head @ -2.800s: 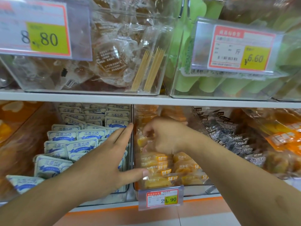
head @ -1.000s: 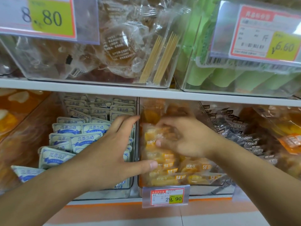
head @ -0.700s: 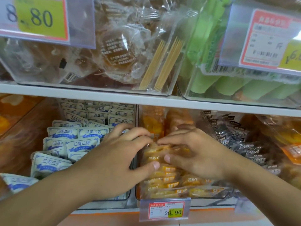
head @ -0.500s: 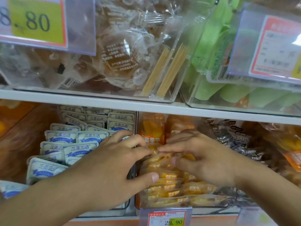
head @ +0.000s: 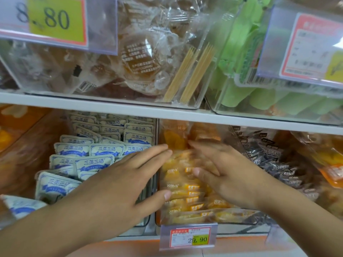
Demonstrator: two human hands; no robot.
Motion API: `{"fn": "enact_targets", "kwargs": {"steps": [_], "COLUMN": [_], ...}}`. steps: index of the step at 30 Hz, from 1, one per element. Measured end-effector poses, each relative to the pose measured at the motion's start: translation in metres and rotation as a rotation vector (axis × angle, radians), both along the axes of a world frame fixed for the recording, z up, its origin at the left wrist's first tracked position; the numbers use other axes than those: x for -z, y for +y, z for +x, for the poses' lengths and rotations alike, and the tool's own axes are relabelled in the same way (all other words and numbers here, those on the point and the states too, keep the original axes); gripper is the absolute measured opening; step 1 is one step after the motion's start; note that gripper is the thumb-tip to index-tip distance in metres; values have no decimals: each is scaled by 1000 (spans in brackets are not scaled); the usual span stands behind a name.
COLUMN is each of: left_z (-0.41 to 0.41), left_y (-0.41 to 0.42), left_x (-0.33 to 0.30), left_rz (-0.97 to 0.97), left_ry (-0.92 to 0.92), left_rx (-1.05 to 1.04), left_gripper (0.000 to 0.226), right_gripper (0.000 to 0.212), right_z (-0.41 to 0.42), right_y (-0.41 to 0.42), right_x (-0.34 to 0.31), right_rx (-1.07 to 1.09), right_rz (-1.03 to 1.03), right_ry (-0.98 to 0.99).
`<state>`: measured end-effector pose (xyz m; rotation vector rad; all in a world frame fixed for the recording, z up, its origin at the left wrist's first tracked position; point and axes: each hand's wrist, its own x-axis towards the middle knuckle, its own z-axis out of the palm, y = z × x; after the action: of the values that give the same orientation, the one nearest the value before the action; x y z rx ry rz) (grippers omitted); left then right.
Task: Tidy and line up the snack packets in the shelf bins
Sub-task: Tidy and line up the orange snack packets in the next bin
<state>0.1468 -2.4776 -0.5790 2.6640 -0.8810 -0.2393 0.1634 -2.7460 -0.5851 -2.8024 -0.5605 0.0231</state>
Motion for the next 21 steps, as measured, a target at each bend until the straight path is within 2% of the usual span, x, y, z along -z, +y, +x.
{"fn": "enact_targets", "kwargs": {"steps": [3, 7, 12, 15, 19, 21], "left_z": [-2, -4, -7, -8, -12, -11], "left_y": [-2, -3, -9, -10, -12, -13], "left_x": [0, 4, 5, 6, 7, 12], "left_rz": [-37, -73, -75, -56, 13, 23], "left_ry": [8, 15, -25, -43, -75, -95], "left_rx": [-30, -44, -57, -42, -7, 2], "left_gripper": [79, 81, 81, 83, 84, 77], "right_gripper": [70, 78, 64, 58, 78, 82], "right_z": [-5, -3, -5, -16, -31, -36], "right_y": [4, 7, 7, -5, -25, -28], "right_x": [1, 6, 0, -9, -19, -16], "right_rx": [25, 55, 130, 131, 8, -8], "right_rz": [69, -107, -28, -62, -20, -68], "right_ry": [-2, 29, -89, -99, 104, 109]}}
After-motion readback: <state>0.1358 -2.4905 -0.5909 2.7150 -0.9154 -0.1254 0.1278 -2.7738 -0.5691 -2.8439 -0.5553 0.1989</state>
